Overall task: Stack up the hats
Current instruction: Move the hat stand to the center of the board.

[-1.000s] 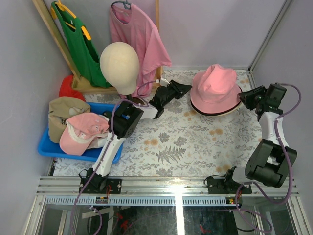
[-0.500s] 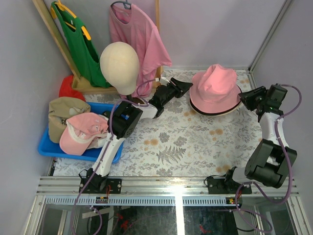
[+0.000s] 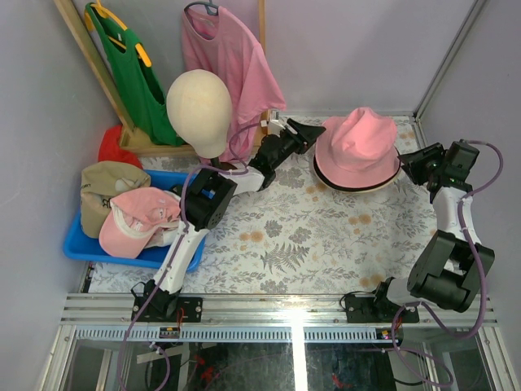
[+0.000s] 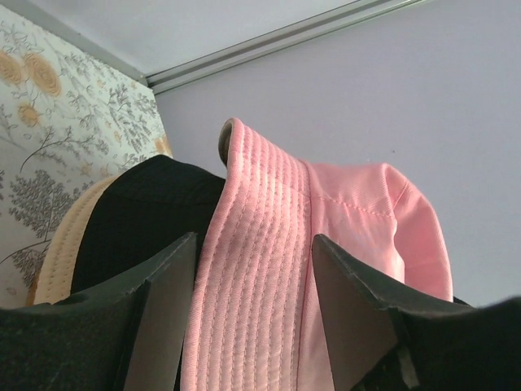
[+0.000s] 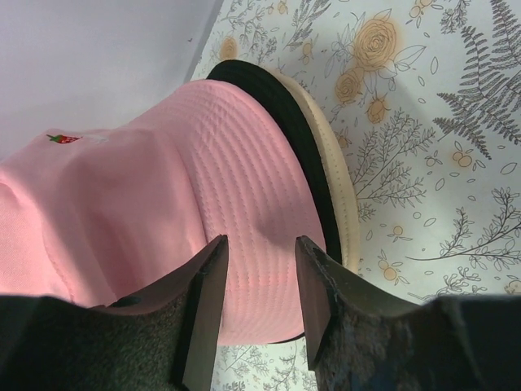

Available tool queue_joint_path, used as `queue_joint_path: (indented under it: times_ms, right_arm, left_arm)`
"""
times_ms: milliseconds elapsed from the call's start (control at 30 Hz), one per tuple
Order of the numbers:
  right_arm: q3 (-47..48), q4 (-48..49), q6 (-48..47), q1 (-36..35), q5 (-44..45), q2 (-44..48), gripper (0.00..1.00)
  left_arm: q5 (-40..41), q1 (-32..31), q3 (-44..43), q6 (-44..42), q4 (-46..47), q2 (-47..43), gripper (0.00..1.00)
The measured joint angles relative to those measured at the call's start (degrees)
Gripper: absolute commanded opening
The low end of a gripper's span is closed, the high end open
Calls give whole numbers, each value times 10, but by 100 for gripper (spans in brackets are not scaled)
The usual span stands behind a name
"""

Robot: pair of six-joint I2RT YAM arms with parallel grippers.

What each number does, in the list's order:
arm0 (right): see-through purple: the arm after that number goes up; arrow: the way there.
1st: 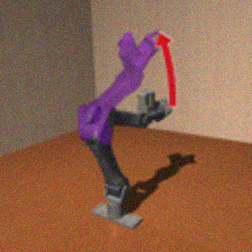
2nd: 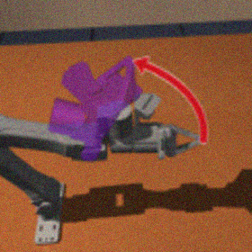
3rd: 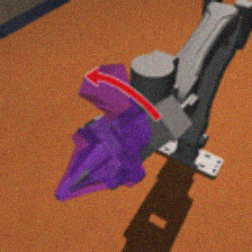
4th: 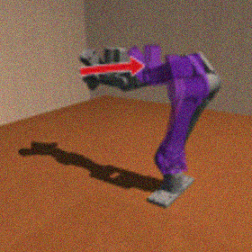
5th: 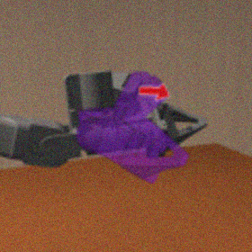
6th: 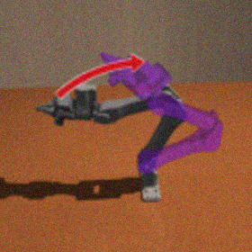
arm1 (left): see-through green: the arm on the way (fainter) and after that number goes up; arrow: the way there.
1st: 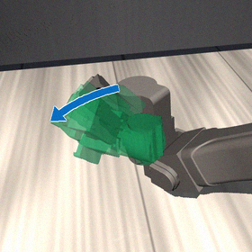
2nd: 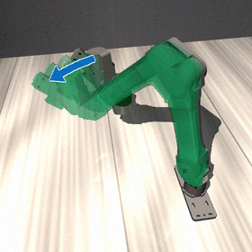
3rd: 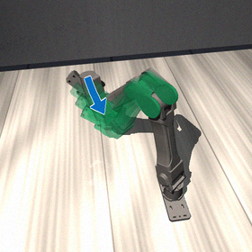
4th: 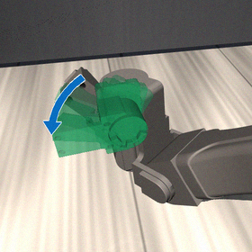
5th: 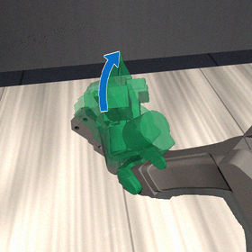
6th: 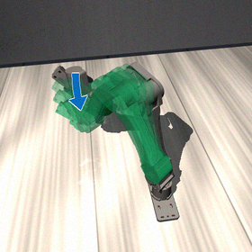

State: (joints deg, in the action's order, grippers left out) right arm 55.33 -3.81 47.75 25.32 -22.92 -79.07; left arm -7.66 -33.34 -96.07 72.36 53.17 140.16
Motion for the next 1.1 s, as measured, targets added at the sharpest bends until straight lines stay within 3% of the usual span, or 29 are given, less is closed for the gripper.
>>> queue_joint_path:
  times_ms: [400, 1100]
  right_arm:
    - [0, 1, -6, 3, 10, -29, 47]
    - [-9, 51, 12, 3, -8, -64, 51]
  left_arm:
    - [-5, 0, -27, 3, 0, 26, 30]
    - [-9, 0, -27, 3, 3, 32, 23]
